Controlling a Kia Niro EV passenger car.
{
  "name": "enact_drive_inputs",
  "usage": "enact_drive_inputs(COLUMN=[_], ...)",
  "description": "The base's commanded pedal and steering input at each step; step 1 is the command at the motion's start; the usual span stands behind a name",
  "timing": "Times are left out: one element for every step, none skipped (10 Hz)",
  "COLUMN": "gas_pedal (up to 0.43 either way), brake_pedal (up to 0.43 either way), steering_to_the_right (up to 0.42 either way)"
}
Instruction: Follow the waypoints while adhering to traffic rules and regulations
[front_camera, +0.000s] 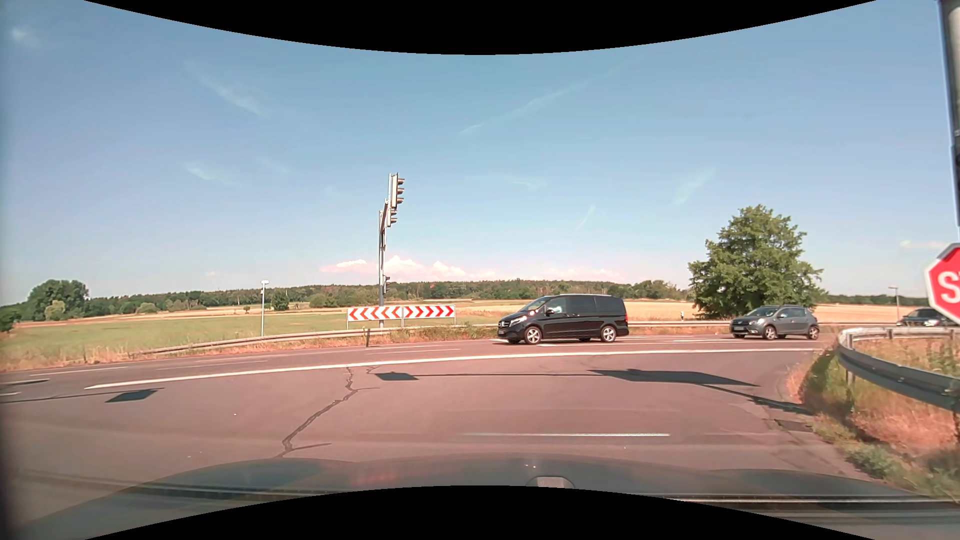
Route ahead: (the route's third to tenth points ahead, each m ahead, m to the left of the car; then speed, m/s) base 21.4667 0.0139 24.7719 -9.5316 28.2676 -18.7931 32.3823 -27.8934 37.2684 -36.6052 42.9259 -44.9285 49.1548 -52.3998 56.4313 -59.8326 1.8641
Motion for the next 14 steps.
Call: enact_drive_inputs(gas_pedal=[0.319, 0.319, 0.319, 0.319, 0.331, 0.331, 0.331, 0.331, 0.331, 0.331, 0.331, 0.331, 0.331, 0.331], brake_pedal=[0.000, 0.000, 0.000, 0.000, 0.000, 0.000, 0.000, 0.000, 0.000, 0.000, 0.000, 0.000, 0.000, 0.000], steering_to_the_right=[0.068, 0.078, 0.090, 0.104, 0.123, 0.139, 0.152, 0.163, 0.171, 0.177, 0.181, 0.186, 0.191, 0.201])
